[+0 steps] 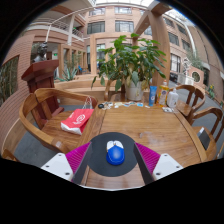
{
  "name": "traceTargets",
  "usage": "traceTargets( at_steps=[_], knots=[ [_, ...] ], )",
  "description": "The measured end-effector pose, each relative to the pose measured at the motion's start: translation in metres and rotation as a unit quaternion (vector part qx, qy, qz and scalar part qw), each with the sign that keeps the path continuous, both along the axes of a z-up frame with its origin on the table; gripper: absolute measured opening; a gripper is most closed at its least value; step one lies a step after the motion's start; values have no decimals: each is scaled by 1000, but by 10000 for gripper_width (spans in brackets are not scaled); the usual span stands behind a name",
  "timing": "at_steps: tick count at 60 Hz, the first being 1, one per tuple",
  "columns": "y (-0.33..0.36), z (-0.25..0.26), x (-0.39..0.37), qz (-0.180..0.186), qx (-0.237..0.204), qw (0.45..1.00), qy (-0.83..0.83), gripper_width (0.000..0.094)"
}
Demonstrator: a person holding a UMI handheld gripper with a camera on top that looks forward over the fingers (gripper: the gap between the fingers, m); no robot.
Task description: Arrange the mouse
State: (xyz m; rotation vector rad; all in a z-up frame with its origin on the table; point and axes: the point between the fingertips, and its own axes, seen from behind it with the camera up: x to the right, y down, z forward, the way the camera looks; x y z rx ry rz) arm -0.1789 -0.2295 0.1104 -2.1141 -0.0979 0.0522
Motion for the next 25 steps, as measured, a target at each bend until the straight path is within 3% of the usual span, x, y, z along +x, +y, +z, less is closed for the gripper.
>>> traceTargets(
  at_steps=[25],
  knots=[
    [-59,19,1,1,5,1000,-20,856]
  ],
)
